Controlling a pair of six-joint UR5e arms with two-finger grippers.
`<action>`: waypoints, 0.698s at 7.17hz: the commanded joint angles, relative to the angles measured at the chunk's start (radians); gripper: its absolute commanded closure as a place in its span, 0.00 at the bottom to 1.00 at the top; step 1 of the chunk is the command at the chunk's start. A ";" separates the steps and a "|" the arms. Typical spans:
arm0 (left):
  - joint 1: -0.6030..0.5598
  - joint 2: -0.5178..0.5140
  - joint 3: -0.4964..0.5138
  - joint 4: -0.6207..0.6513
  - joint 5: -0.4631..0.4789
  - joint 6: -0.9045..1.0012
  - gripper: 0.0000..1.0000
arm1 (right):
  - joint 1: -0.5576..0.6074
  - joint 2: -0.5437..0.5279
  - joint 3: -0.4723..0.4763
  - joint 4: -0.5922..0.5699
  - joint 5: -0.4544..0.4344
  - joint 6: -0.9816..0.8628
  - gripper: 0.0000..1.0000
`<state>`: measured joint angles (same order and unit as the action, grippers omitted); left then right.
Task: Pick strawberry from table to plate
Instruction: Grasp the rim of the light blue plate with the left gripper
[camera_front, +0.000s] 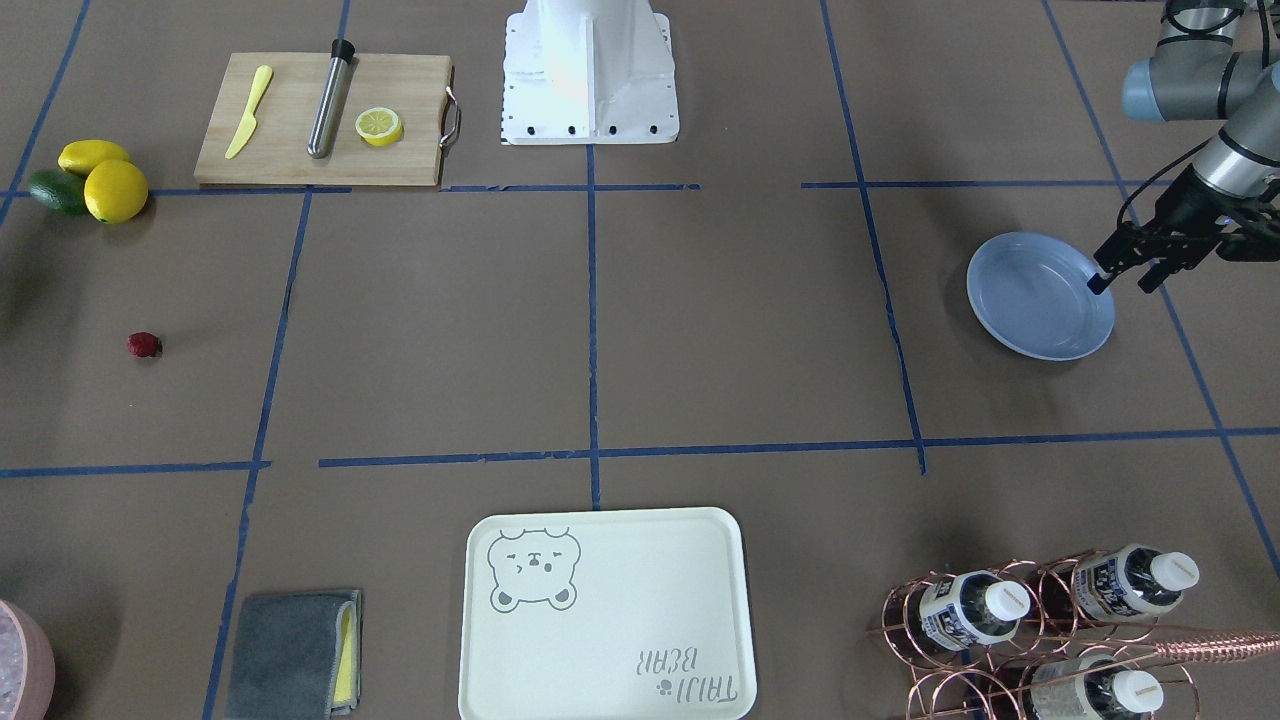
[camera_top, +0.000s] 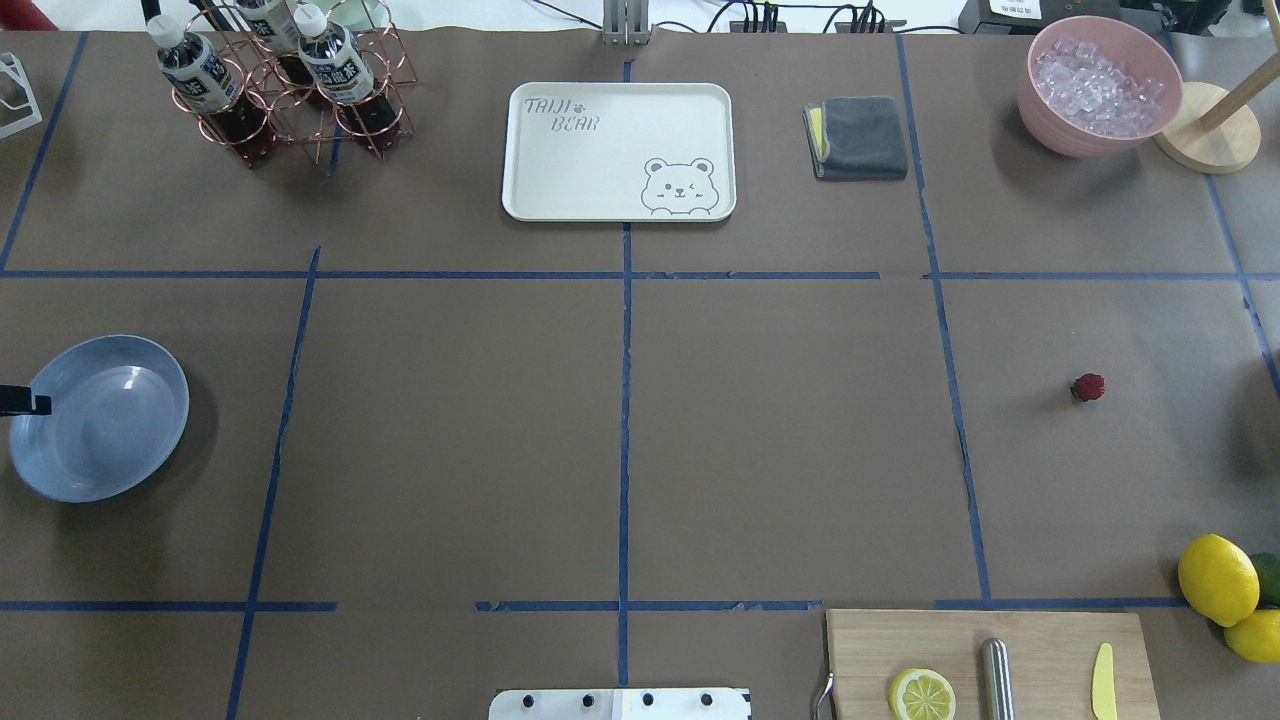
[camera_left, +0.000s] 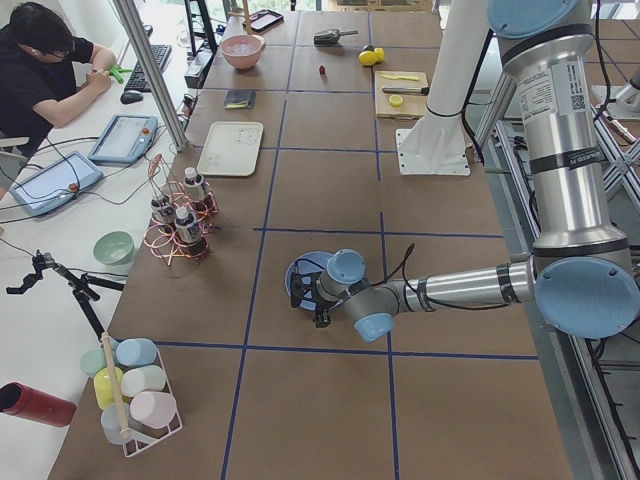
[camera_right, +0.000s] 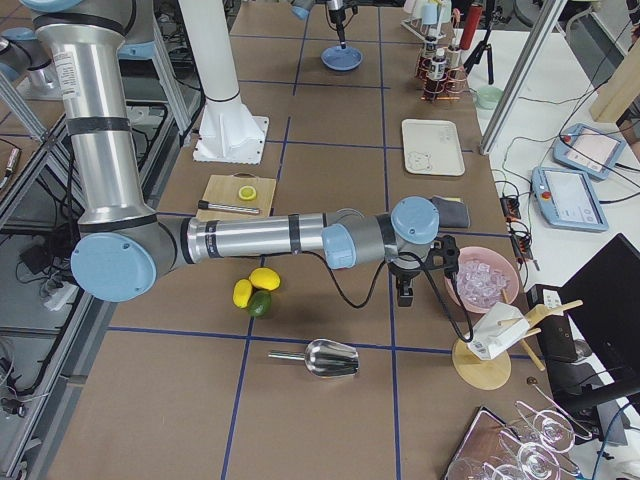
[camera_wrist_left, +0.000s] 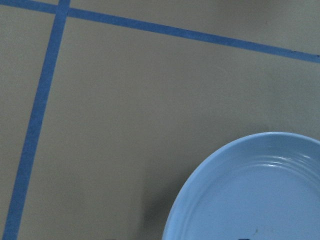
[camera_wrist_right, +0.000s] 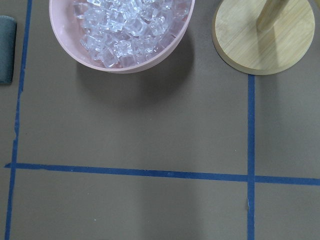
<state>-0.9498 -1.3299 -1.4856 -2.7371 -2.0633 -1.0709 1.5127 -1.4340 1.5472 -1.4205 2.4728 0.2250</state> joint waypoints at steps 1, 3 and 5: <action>0.022 0.000 0.007 0.001 0.006 -0.001 0.32 | 0.000 0.001 0.002 0.000 0.000 0.005 0.00; 0.023 0.000 0.007 -0.001 0.006 0.003 0.63 | 0.000 0.001 0.005 0.000 0.002 0.008 0.00; 0.023 0.003 0.005 -0.004 0.006 0.006 1.00 | 0.000 0.001 0.008 0.000 0.002 0.014 0.00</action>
<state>-0.9268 -1.3286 -1.4790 -2.7394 -2.0571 -1.0659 1.5125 -1.4327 1.5541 -1.4204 2.4741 0.2369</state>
